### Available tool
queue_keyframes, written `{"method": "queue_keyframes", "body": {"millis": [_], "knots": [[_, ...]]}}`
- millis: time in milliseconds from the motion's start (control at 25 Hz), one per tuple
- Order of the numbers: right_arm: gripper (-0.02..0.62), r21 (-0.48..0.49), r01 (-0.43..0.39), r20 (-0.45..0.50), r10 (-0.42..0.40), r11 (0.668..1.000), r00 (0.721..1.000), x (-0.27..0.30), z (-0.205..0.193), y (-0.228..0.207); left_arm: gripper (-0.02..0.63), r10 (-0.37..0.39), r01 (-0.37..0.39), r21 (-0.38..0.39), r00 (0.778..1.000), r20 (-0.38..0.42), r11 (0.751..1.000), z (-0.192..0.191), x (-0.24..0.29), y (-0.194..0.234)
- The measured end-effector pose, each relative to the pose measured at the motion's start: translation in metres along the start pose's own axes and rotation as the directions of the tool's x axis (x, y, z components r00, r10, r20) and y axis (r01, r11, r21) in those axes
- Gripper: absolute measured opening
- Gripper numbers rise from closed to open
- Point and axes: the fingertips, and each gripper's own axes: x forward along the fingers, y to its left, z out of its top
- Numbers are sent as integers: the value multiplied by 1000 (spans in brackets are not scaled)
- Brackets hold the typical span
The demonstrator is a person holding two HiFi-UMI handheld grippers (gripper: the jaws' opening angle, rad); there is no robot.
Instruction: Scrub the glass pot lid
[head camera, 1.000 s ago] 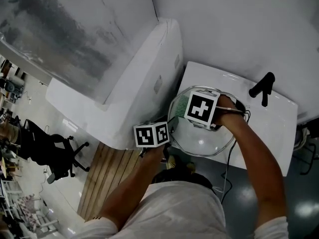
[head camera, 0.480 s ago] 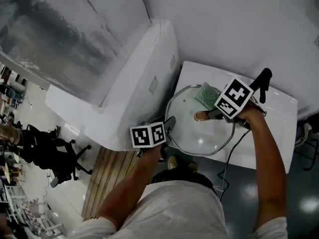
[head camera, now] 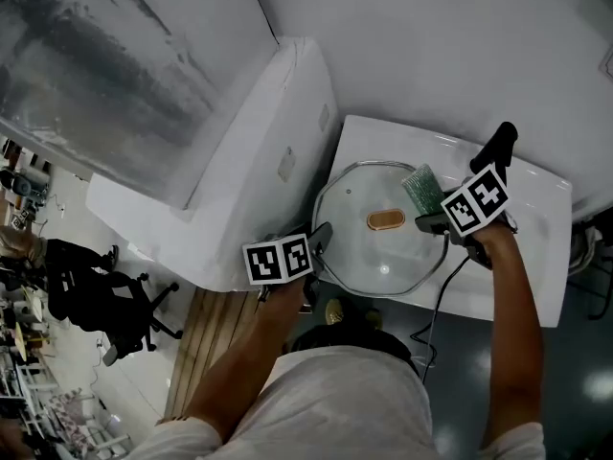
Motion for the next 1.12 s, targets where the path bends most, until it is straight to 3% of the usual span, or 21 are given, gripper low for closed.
{"method": "queue_keyframes", "body": {"millis": [360,720,1120], "knots": [[348,44,52,83,-56,998,995,-6,-12,-2,194,-1,1,-3,1000,9,1000,0,0,0],[348,-189,171,169,-140,967,976,-39,11,79,193,-3,3,-8,1000,16,1000,0,1,1],[348,-413,222,118,-190,883,975,-3,6,152,192,-5,5,-11,1000,20,1000,0,0,0]]}}
